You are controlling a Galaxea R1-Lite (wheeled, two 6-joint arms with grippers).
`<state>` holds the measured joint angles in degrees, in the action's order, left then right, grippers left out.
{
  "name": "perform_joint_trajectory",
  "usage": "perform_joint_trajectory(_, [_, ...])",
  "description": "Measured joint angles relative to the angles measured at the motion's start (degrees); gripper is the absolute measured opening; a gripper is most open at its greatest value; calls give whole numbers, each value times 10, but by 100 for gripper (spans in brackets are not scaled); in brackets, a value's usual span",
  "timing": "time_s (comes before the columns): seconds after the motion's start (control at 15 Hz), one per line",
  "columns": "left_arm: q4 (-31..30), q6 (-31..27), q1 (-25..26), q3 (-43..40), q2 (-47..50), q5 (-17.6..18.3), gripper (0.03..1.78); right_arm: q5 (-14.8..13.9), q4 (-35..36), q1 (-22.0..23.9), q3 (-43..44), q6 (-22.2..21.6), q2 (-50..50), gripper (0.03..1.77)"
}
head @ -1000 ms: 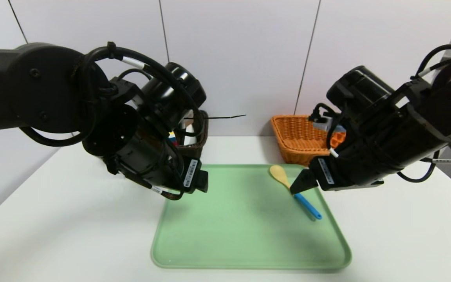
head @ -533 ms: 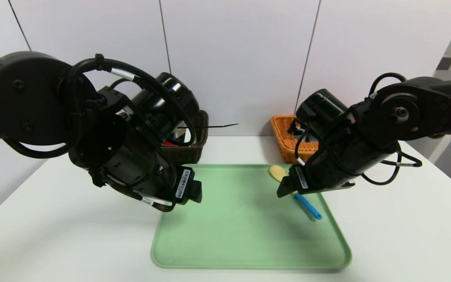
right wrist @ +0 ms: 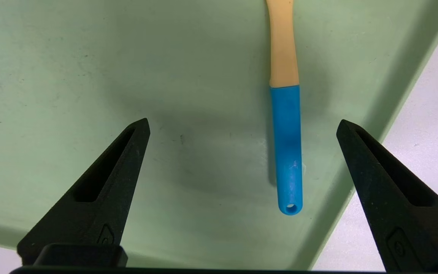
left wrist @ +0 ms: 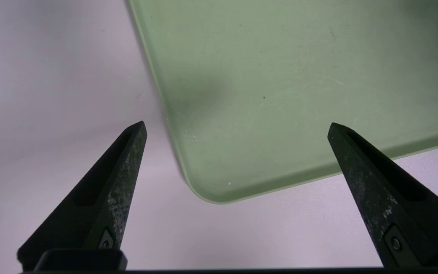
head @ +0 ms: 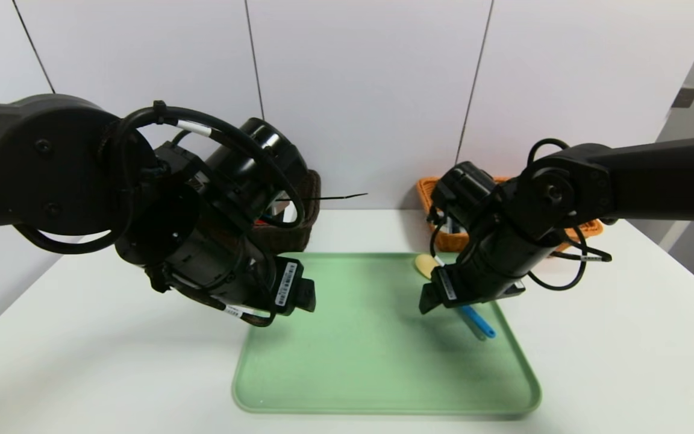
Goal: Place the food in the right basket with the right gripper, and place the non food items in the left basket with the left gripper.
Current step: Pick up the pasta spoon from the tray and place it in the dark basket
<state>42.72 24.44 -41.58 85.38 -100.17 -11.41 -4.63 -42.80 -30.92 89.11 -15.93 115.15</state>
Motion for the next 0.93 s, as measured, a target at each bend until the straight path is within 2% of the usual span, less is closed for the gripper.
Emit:
perform_joint_trajectory(0.8, [-1, 0, 1, -1, 0, -1, 169, -11, -2, -4, -1, 3, 24, 170])
perform_joint_trajectory(0.87, [0, 0, 1, -1, 0, -1, 169, -8, -2, -4, -1, 3, 24, 159])
perform_joint_trajectory(0.93, [-1, 0, 1, -1, 0, -1, 169, -6, -2, -4, -1, 2, 24, 140])
